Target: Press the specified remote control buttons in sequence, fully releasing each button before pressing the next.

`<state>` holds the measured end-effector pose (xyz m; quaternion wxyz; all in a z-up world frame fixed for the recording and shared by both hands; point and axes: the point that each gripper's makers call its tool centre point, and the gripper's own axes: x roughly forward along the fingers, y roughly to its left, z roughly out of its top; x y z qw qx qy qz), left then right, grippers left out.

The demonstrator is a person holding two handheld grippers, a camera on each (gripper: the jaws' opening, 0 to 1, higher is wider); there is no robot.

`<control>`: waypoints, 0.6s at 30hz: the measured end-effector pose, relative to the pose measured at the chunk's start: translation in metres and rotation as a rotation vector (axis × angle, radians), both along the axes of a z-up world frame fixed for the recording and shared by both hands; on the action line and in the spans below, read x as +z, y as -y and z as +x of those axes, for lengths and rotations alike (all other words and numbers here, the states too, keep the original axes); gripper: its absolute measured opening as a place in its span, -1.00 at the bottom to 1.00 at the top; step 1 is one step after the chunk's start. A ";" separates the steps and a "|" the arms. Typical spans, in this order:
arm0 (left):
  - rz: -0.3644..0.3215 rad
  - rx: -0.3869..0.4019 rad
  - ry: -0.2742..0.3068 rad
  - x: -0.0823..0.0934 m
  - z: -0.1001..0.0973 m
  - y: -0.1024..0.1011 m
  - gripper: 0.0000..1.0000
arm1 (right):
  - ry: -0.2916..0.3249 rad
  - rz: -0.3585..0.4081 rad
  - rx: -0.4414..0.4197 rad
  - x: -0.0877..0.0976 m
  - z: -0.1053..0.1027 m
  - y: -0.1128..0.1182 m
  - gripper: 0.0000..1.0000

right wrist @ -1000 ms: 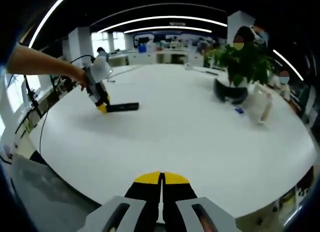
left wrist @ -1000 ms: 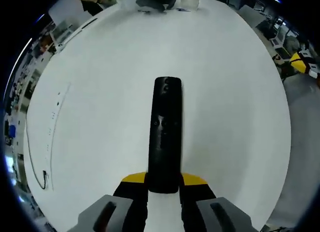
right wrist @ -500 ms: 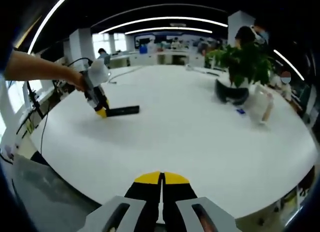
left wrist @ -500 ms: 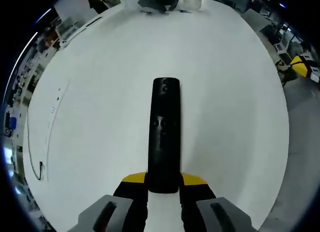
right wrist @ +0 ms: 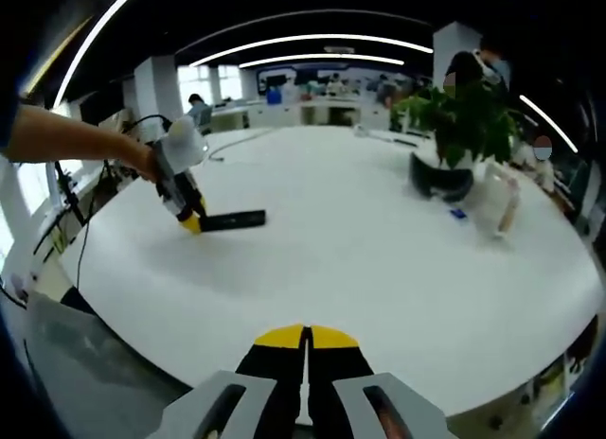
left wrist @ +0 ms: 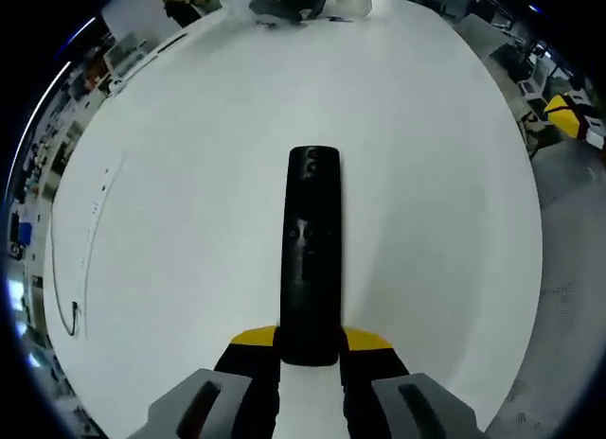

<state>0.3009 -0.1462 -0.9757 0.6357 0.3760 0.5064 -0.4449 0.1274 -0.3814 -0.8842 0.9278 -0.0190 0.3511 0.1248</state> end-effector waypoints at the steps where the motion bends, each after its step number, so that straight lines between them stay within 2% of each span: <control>1: 0.003 -0.002 0.000 0.000 -0.001 0.000 -0.55 | -0.001 0.002 0.000 0.000 0.000 0.000 -1.00; 18: 0.029 -0.025 -0.004 0.000 -0.019 0.007 -0.54 | -0.008 0.002 0.017 -0.001 0.000 -0.002 -1.00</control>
